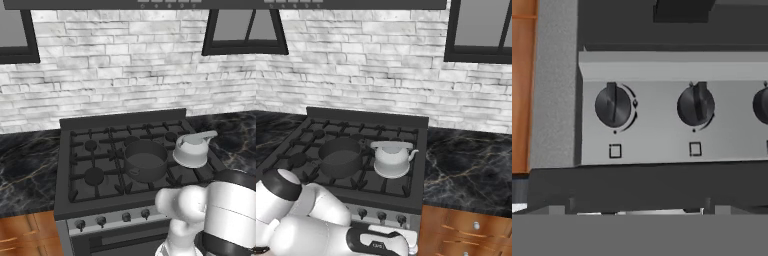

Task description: Pick the kettle from the counter and place it on a stove burner. Then turn the burner on.

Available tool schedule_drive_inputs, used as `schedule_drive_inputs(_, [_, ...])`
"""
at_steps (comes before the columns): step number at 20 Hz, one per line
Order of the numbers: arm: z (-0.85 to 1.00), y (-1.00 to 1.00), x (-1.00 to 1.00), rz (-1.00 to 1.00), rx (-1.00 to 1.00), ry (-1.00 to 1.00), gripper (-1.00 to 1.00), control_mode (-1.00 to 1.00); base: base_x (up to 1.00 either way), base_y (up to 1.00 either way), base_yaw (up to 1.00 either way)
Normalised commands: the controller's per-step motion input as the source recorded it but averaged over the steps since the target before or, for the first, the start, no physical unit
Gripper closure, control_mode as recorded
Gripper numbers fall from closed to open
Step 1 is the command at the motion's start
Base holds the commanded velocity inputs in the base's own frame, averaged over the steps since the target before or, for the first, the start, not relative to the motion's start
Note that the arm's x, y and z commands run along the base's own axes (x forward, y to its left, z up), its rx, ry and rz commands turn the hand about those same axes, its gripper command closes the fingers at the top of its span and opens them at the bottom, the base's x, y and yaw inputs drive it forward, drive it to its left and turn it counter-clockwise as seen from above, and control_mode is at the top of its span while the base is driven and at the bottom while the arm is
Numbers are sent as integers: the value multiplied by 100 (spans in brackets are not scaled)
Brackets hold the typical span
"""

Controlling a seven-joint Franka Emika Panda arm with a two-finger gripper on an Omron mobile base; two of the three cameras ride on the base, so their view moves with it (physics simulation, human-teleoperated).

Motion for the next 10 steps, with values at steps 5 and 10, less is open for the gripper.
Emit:
schedule_drive_inputs(5, [-17, 0, 9, 0, -3, 2, -100, -100, 0, 0, 0])
schedule_drive_inputs(10, [-11, 0, 20, 0, -1, 0, -100, -100, 0, 0, 0])
